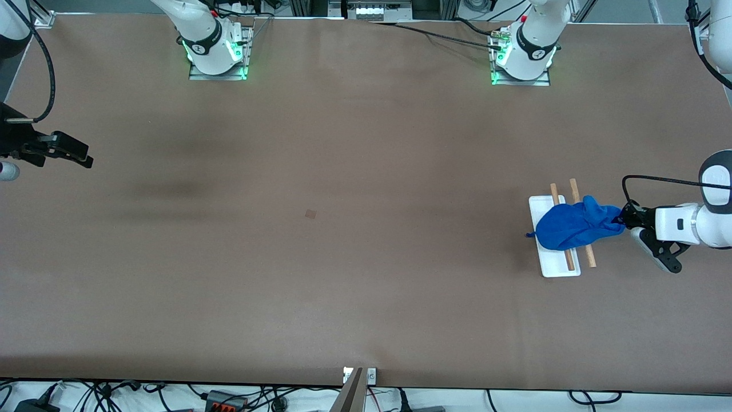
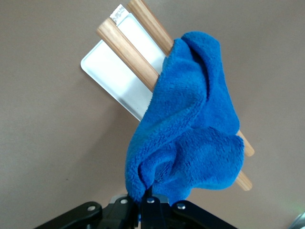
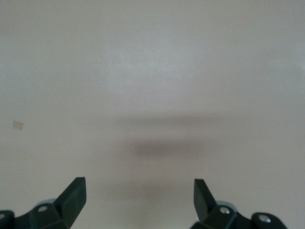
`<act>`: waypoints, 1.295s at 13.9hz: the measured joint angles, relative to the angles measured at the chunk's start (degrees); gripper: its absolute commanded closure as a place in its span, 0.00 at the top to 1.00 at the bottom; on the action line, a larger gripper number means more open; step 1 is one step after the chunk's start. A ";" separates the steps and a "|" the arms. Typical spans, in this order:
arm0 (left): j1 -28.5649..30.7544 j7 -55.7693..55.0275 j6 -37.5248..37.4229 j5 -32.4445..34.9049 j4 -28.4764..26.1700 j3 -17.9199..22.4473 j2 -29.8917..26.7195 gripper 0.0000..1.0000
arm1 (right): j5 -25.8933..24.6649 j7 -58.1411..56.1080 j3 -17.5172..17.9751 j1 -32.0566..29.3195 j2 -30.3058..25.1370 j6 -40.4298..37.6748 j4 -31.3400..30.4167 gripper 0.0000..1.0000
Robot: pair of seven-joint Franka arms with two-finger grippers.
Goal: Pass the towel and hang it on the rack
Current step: 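Open the left gripper to release the towel on the rods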
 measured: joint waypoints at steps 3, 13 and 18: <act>-0.02 0.00 1.18 0.00 0.00 -0.03 0.45 0.44 | 0.00 -0.01 -0.01 0.11 -0.03 0.07 0.15 1.00; 0.39 1.84 1.72 -1.21 0.61 -0.13 1.73 1.00 | 0.00 -0.01 -0.25 0.22 -0.34 -0.56 0.22 1.00; 0.38 2.06 -2.76 -1.21 4.29 -0.84 1.54 1.00 | 0.00 -0.01 -0.28 0.18 -0.34 -0.60 0.22 1.00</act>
